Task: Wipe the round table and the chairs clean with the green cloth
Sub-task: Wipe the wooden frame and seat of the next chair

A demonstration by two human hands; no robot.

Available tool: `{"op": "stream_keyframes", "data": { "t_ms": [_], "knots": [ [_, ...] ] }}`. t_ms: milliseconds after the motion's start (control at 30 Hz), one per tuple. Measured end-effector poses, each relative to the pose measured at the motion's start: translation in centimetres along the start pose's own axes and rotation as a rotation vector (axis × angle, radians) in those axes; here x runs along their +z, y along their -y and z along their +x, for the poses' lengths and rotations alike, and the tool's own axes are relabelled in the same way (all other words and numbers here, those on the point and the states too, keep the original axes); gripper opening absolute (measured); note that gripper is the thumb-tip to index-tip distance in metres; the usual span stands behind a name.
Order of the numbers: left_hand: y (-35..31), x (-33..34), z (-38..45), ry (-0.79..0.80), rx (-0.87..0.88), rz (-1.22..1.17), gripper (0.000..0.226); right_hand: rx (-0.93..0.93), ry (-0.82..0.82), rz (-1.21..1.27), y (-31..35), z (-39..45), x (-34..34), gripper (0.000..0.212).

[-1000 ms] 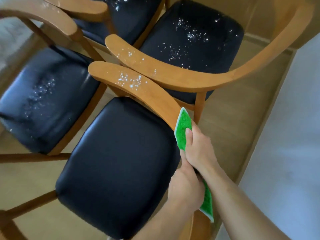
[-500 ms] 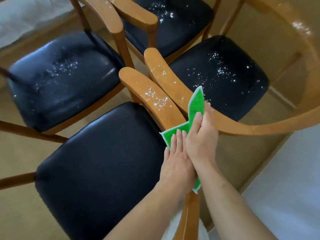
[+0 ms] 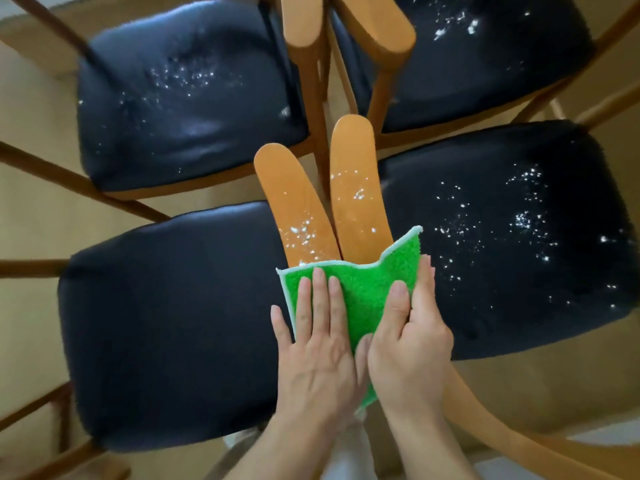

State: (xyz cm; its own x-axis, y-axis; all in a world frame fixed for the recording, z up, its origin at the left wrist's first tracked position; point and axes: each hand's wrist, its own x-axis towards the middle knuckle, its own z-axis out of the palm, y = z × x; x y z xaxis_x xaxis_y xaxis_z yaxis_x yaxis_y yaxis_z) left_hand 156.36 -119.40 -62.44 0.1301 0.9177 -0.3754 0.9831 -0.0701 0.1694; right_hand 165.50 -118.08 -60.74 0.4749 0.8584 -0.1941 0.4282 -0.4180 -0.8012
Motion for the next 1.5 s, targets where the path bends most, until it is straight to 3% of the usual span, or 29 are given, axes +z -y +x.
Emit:
{"op": "stream_keyframes", "data": {
  "t_ms": [67, 200, 267, 367, 500, 700, 900, 1000, 1100, 1267, 1500],
  "knots": [
    [-0.1, 0.1, 0.9, -0.012, -0.003, -0.001, 0.077, -0.058, 0.017, -0.04, 0.7, 0.7, 0.1, 0.062],
    [0.6, 1.2, 1.1, -0.052, 0.048, -0.015, 0.077, -0.348, 0.006, -0.139, 1.4, -0.2, 0.3, 0.061],
    [0.9, 0.9, 2.0, -0.057, 0.063, -0.032, 0.075, -0.356, 0.128, -0.146, 1.1, -0.6, 0.6, 0.057],
    [1.5, 0.2, 3.4, -0.023, 0.087, 0.025, 0.081, -0.217, 0.428, -0.196, 0.7, 0.1, 1.0, 0.052],
    [3.2, -0.8, 5.5, -0.046, 0.139, 0.039, 0.072, -0.313, 0.551, -0.395, 1.1, 2.6, 2.3, 0.053],
    [4.6, -2.1, 8.9, -0.116, 0.207, -0.017, 0.069, -0.41, 0.515, -0.529, 2.1, 5.3, 4.2, 0.062],
    [4.9, -1.3, 6.4, -0.14, 0.239, -0.064, 0.071, -0.466, 0.44, -0.5, 1.2, 3.1, 4.3, 0.064],
    [6.1, -1.0, 4.2, -0.186, 0.28, -0.15, 0.061, -0.452, 0.404, -0.531, 0.4, 1.3, 4.3, 0.065],
    [7.9, -0.5, 2.6, -0.225, 0.212, -0.305, 0.058, -0.447, 0.311, -0.68, 0.3, 0.8, 5.1, 0.068],
    [10.3, -0.9, 3.3, -0.044, 0.041, -0.564, 0.071, -0.368, 0.213, -0.926, 1.8, 1.4, 7.3, 0.072],
    [11.0, -0.6, 6.5, -0.127, -0.063, -0.687, 0.058, -0.26, 0.248, -1.029, 4.6, 4.4, 9.8, 0.072]
  ]
}}
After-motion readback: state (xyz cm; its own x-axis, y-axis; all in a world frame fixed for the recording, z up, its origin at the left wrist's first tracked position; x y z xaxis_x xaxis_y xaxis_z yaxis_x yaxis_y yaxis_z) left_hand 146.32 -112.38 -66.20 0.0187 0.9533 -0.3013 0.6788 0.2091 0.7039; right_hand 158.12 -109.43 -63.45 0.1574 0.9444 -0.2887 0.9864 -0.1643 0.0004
